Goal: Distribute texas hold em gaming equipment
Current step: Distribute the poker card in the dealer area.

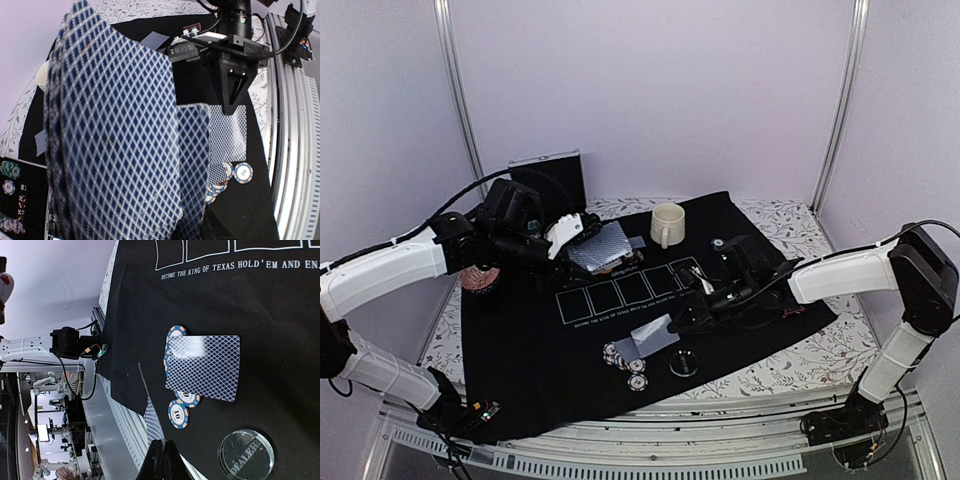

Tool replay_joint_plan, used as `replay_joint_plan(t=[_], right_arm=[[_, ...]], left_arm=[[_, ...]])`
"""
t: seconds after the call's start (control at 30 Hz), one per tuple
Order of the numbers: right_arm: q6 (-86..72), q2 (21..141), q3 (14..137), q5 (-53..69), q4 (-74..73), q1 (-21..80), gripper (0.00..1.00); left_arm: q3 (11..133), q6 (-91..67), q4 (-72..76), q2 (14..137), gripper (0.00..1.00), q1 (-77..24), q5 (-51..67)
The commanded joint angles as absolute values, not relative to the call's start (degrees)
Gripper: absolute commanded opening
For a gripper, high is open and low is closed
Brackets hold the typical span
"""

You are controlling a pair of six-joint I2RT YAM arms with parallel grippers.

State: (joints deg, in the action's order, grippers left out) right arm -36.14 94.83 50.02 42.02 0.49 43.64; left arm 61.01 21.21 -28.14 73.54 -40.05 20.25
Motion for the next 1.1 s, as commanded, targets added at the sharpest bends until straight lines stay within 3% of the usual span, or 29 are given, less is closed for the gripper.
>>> replay_joint_plan(t=[0.0,0.37,0.43,0.63,0.77,0.93,1.07], right_arm=[[-37.19,99.6,52.8,47.89,7.26,43.88,0.02],[-38.1,108.36,57.33,48.46,7.21,43.92,0.05],[-37.45,108.58,58.28,46.68,3.99,43.91,0.16],[-30.16,101.47,61.39,32.81,-12.96,43.16,0.74],[-22.79,94.01,67.48,22.28,-22.1,43.86,1.0],[-11.61,87.47,73.68,20.08,-15.52,48.62,0.99],[-9.25,89.48,76.63,22.66,-7.14,50.15,0.99]], left_arm=[[62.05,21.16,-26.83,72.77,0.42,-39.9,20.51],[62.14,21.21,-26.84,72.77,0.42,-39.9,20.65],[62.14,21.24,-26.89,72.8,0.42,-39.9,20.71],[62.05,21.35,-26.85,72.68,0.42,-39.9,21.23],[62.14,21.52,-26.89,72.77,0.42,-39.85,21.37],[62.16,21.49,-27.07,72.69,0.42,-39.84,21.67],[62.05,21.55,-27.07,72.6,0.42,-39.84,21.93]])
